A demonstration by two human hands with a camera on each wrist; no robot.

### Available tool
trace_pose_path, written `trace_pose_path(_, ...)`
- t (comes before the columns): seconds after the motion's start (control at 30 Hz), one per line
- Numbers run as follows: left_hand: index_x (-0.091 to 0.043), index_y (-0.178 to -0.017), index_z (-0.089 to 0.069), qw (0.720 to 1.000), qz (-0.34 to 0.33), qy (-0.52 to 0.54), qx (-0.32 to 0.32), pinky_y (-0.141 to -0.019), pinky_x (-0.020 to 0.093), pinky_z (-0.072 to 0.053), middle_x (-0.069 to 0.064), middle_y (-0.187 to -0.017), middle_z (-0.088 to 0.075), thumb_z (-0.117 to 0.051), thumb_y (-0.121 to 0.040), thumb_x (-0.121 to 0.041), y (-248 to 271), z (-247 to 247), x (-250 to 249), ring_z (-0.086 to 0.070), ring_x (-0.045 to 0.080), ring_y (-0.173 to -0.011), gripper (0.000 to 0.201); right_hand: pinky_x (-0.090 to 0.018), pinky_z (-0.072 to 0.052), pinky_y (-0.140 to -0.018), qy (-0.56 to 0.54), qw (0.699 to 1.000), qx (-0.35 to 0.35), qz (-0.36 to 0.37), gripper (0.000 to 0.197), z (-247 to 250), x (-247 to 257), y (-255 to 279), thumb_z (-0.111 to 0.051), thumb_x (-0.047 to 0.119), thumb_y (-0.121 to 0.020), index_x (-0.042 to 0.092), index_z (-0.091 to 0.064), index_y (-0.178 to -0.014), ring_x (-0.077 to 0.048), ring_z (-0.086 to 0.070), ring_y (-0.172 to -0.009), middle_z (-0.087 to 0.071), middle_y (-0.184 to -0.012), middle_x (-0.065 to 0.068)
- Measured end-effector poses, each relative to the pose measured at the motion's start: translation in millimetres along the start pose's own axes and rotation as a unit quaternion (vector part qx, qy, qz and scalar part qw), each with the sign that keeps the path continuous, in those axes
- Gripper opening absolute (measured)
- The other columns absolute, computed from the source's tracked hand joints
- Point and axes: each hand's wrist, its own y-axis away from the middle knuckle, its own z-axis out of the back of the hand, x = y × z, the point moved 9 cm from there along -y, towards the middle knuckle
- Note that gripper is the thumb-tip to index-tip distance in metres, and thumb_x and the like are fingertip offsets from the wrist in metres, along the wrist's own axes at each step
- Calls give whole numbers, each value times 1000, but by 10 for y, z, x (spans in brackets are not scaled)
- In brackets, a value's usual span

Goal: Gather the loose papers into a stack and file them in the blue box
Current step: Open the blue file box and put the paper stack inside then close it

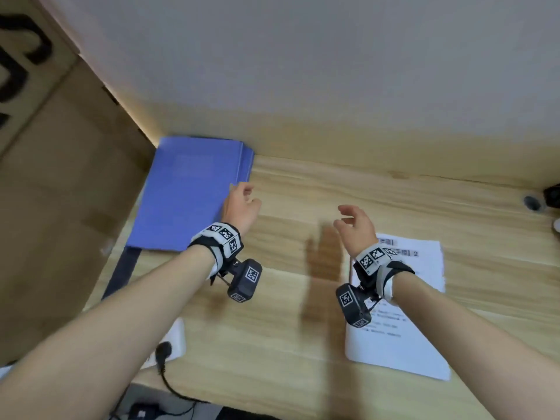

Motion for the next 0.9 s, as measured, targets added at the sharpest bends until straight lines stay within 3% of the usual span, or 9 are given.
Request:
trace_pose_path(0.2,-14,-131,-53,999,9,-9,-32,-100,39,-46,6,-134,-55,-55,-92,-14,-441,751,433,-55,25,-120,39,-25,-43,-81,-33,997,63,-16,26,-1027,541,-141,-60,14,-88,18,-64,-114,-18,-62,-99,-66,-111,-1)
trace_pose_path(0.33,-9,-138,-50,997,22,-59,-44,-108,41,-39,9,-143,-47,-56,-92,-14,-770,1147,764,-46,29,-132,47,-27,-44,-84,-49,995,78,-36,26,-1562,723,-203,-60,12,-88,16,-65,-113,-22,-63,-103,-66,-110,-2)
trace_pose_path(0.5,-8,-149,-33,986,57,-150,-51,-117,43,-26,10,-158,-24,-57,-91,-22,-1044,1517,1203,-20,30,-147,64,-37,-47,-102,-32,990,118,-68,41,-2128,859,-177,-58,15,-87,11,-60,-129,-21,-61,-113,-65,-122,-3)
trace_pose_path(0.6,-7,-153,-18,983,110,-144,-43,-118,43,-24,10,-162,-13,-59,-90,-24,-1065,1590,1478,-13,29,-149,76,-40,-48,-99,-15,988,137,-71,34,-2399,907,-166,-58,11,-85,10,-64,-119,-22,-61,-103,-67,-112,-5)
trace_pose_path(0.67,-4,-153,-15,986,136,-89,-42,-119,44,-23,12,-161,-17,-58,-90,-21,-1062,1594,1591,-17,30,-149,78,-41,-52,-86,0,988,146,-56,24,-2532,960,-143,-57,13,-77,5,-69,-97,-21,-60,-86,-71,-99,-15)
trace_pose_path(0.73,-7,-152,-20,987,148,-26,-49,-117,47,-28,12,-158,-26,-57,-88,-19,-1091,1602,1685,-27,32,-145,75,-40,-48,-70,30,988,144,-39,32,-2600,968,-147,-56,19,-67,-7,-65,-83,-22,-54,-74,-65,-82,-19)
trace_pose_path(0.77,-9,-150,-24,987,150,11,-58,-115,48,-32,11,-154,-32,-57,-87,-19,-1093,1612,1698,-35,33,-141,72,-38,-46,-72,55,988,141,-27,33,-2599,977,-150,-59,19,-68,-10,-64,-83,-25,-52,-75,-61,-84,-19)
trace_pose_path(0.83,-13,-145,-35,981,161,75,-73,-108,49,-41,9,-146,-44,-57,-82,-23,-1087,1636,1739,-48,34,-130,67,-35,-44,-83,102,985,136,-11,24,-2545,1005,-134,-64,14,-78,-8,-65,-89,-29,-54,-94,-60,-104,-16)
trace_pose_path(0.9,-16,-143,-38,972,181,128,-77,-104,51,-45,8,-142,-49,-56,-73,-34,-1032,1623,1746,-53,34,-126,74,-23,-40,-82,79,987,140,-7,16,-2464,1012,-101,-64,9,-84,0,-68,-96,-24,-54,-104,-58,-115,-9)
